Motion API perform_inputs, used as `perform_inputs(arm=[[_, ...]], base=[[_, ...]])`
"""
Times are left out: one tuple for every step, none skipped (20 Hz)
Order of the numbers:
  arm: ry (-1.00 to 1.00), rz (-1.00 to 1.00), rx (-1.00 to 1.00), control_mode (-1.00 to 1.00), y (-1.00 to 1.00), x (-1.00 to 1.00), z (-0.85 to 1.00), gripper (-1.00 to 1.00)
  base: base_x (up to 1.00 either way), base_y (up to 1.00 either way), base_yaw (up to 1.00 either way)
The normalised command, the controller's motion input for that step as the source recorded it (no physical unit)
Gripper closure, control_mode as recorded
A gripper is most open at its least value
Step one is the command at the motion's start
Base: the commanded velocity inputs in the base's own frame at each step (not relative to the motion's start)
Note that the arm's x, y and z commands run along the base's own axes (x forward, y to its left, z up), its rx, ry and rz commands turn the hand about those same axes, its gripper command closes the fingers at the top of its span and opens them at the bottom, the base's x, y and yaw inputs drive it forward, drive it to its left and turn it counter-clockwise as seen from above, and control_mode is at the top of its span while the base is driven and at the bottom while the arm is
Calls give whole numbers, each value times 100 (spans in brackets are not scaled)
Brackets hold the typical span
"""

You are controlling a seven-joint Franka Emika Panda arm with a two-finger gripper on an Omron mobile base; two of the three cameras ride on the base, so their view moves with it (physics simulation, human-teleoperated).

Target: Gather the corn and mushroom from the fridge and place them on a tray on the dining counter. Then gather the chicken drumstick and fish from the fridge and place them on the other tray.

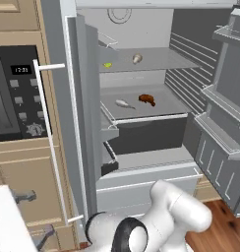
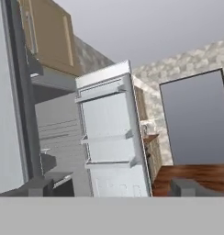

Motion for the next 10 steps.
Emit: perform_inputs(arm=[[23,29,0,-100,-100,-51,14,-100],[31,27,0,-100,-100,-21,6,-100],[34,27,0,-100,-100,-7,0,-100],[35,27,0,-100,-100,-5,0,-100],[35,27,0,-100,-100,-4,0,-100],[37,27,0,-100,-100,0,0,-100],[39,25,0,-100,-100,0,0,-100],[45,23,0,-100,-100,8,0,-100],[49,21,0,-100,-100,21,2,-100],[49,21,0,-100,-100,31,0,-100]], base=[[0,0,0],[0,0,0],[0,0,0],[0,0,0],[0,0,0],[0,0,0],[0,0,0],[0,0,0],[0,0,0],[0,0,0]])
